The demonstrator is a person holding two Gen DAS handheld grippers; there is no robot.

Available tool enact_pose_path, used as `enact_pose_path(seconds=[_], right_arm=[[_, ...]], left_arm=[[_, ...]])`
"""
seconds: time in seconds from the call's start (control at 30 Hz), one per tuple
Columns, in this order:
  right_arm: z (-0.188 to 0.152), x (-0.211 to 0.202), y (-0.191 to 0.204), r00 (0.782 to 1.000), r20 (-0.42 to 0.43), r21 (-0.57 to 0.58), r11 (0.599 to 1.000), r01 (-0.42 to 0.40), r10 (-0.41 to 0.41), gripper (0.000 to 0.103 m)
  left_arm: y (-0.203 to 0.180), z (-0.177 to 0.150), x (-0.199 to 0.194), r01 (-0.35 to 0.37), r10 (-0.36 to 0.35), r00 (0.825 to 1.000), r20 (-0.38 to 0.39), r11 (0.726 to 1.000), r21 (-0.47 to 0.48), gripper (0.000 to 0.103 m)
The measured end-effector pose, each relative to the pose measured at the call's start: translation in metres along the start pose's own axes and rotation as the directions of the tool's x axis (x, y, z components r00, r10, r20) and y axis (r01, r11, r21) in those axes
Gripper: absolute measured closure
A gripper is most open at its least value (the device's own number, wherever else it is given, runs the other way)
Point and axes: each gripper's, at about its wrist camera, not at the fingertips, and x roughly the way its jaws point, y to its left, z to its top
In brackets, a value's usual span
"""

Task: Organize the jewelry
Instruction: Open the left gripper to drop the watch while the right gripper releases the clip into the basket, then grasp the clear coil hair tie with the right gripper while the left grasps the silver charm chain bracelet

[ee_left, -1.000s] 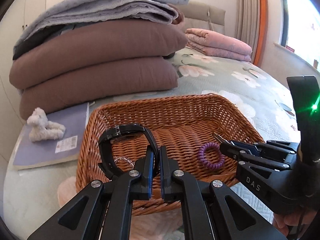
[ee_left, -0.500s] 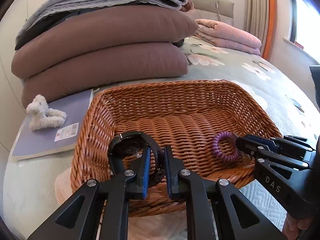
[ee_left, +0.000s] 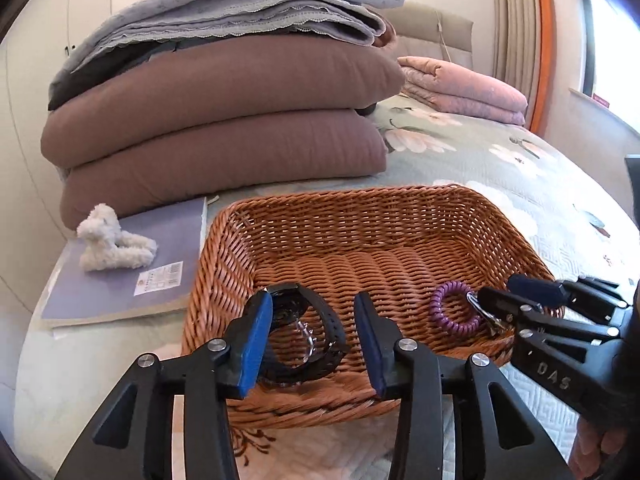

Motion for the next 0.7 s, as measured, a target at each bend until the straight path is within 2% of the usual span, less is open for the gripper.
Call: enact_pose_path(seconds=[0.13, 0.33, 0.5, 0.6, 0.7], right_arm=[[0.001, -0.015, 0.0, 1.0, 0.024, -0.003, 1.0, -0.011, 0.011, 0.056], [-0.012, -0.05, 0.002, 0.997, 0.072, -0.002, 1.0, -0.024, 0.024, 0.054], [-0.043, -0.097, 0.009, 0.991, 0.126, 0.0, 0.999, -0.054, 0.054, 0.054], [-0.069, -0.124, 0.011, 0.987, 0.147, 0.01, 0.998, -0.069, 0.067, 0.054], [-0.102, -0.145, 0.014, 0.986, 0.145, 0.016, 0.997, -0.08, 0.077, 0.054]], left_arm=[[0.006, -0.003, -0.011, 0.0, 0.0, 1.0, 0.009, 1.0, -0.014, 0.055], [0.014, -0.017, -0.047, 0.014, -0.013, 0.999, 0.044, 1.0, -0.016, 0.049], [0.026, -0.044, -0.094, 0.022, -0.021, 0.996, 0.083, 1.0, -0.011, 0.048], [0.032, -0.07, -0.123, 0.041, -0.039, 0.995, 0.093, 0.999, -0.024, 0.047], [0.03, -0.102, -0.15, 0.043, -0.044, 0.994, 0.101, 0.999, 0.012, 0.047]])
